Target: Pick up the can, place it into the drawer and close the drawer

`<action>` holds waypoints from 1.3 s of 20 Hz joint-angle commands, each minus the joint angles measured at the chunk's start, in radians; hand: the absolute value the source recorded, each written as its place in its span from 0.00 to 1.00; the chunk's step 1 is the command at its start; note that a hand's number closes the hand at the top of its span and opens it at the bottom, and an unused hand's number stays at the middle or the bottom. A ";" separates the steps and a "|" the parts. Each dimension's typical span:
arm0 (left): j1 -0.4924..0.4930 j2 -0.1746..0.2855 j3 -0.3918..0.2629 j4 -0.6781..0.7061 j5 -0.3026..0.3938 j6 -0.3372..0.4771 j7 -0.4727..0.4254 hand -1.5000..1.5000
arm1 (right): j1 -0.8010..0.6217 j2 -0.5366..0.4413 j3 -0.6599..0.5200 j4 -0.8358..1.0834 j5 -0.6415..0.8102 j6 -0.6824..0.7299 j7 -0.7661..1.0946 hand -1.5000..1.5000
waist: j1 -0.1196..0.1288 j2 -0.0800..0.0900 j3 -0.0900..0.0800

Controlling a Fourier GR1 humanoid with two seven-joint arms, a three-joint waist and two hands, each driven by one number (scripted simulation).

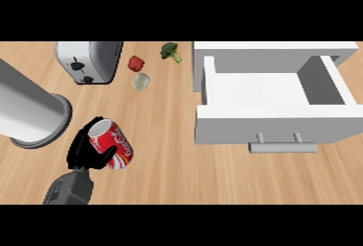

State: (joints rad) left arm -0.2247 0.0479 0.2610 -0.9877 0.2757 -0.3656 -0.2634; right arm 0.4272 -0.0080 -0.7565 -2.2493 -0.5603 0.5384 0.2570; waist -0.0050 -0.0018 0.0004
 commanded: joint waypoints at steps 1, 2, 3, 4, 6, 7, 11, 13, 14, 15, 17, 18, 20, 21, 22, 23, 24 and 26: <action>-0.030 -0.045 -0.077 -0.055 0.056 0.237 -0.020 1.00 | 0.004 0.008 0.027 0.011 0.026 -0.001 -0.028 0.00 | -0.002 -0.001 0.000; -0.022 -0.046 -0.084 -0.098 0.073 0.229 0.026 1.00 | -0.029 0.008 0.055 -0.016 0.043 -0.046 0.018 0.00 | 0.004 0.000 0.000; -0.067 -0.046 -0.039 -0.082 0.032 0.225 0.041 1.00 | 0.035 0.008 0.027 -0.066 0.001 -0.021 0.004 0.00 | -0.004 0.000 0.000; -0.042 -0.047 -0.122 -0.117 0.059 0.291 0.038 1.00 | 0.082 0.008 0.049 -0.027 -0.008 -0.016 -0.049 0.00 | -0.006 -0.001 0.000; -0.008 -0.046 -0.088 -0.180 0.031 0.242 0.072 1.00 | 0.014 0.008 0.016 0.008 0.036 0.013 -0.054 0.00 | 0.002 0.000 0.000; -0.024 -0.047 -0.204 -0.239 0.080 0.354 0.076 1.00 | 0.013 0.008 0.018 -0.028 0.010 -0.018 -0.001 0.00 | 0.002 -0.001 0.000; -0.116 -0.029 -0.145 -0.319 0.028 0.387 0.179 1.00 | 0.069 0.008 -0.004 -0.065 -0.071 -0.007 0.030 0.00 | -0.002 -0.002 0.000; -0.078 -0.048 -0.250 -0.385 0.005 0.467 0.179 1.00 | 0.034 0.008 0.050 -0.051 0.023 -0.053 -0.009 0.00 | 0.001 -0.001 0.000; -0.176 -0.041 -0.205 -0.385 0.005 0.466 0.263 1.00 | 0.041 -0.001 0.008 -0.042 -0.021 -0.023 0.016 0.00 | -0.001 -0.001 0.000; -0.156 -0.048 -0.246 -0.416 0.015 0.514 0.258 1.00 | -0.018 -0.005 0.008 0.024 0.029 -0.020 -0.029 0.00 | 0.002 0.000 0.000; -0.203 -0.041 -0.232 -0.471 0.002 0.550 0.375 1.00 | 0.053 0.008 0.046 -0.064 -0.024 -0.054 0.002 0.00 | -0.001 -0.001 0.000; -0.159 -0.048 -0.309 -0.475 -0.012 0.587 0.325 1.00 | 0.045 0.008 0.062 -0.014 0.030 -0.045 -0.069 0.00 | -0.002 -0.001 0.000; -0.241 -0.048 -0.316 -0.467 -0.015 0.642 0.362 1.00 | 0.002 0.004 0.043 -0.060 0.005 -0.059 0.010 0.00 | -0.002 0.000 0.000; -0.225 -0.048 -0.311 -0.510 -0.035 0.654 0.390 1.00 | 0.053 0.008 0.102 -0.017 0.061 -0.059 -0.084 0.00 | -0.002 -0.001 0.000; -0.290 -0.048 -0.301 -0.406 -0.029 0.624 0.357 1.00 | 0.052 0.008 0.040 0.001 0.025 -0.014 -0.059 0.00 | -0.007 0.001 0.000; -0.335 -0.048 -0.280 -0.426 -0.046 0.652 0.391 1.00 | 0.092 0.008 0.046 -0.076 -0.035 -0.032 -0.015 0.00 | -0.010 0.000 0.000; -0.320 -0.048 -0.316 -0.435 -0.043 0.651 0.381 1.00 | 0.010 -0.018 0.047 -0.075 -0.023 -0.090 0.052 0.00 | -0.003 0.001 0.000; -0.406 -0.039 -0.278 -0.394 -0.053 0.668 0.415 1.00 | 0.038 0.003 0.031 -0.075 -0.040 -0.067 0.018 0.00 | -0.007 0.001 0.000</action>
State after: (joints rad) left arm -0.5363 0.0024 -0.0290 -1.4074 0.2425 0.2727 0.1070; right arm 0.4664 -0.0053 -0.7056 -2.2921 -0.5597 0.4877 0.2408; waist -0.0101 -0.0012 0.0004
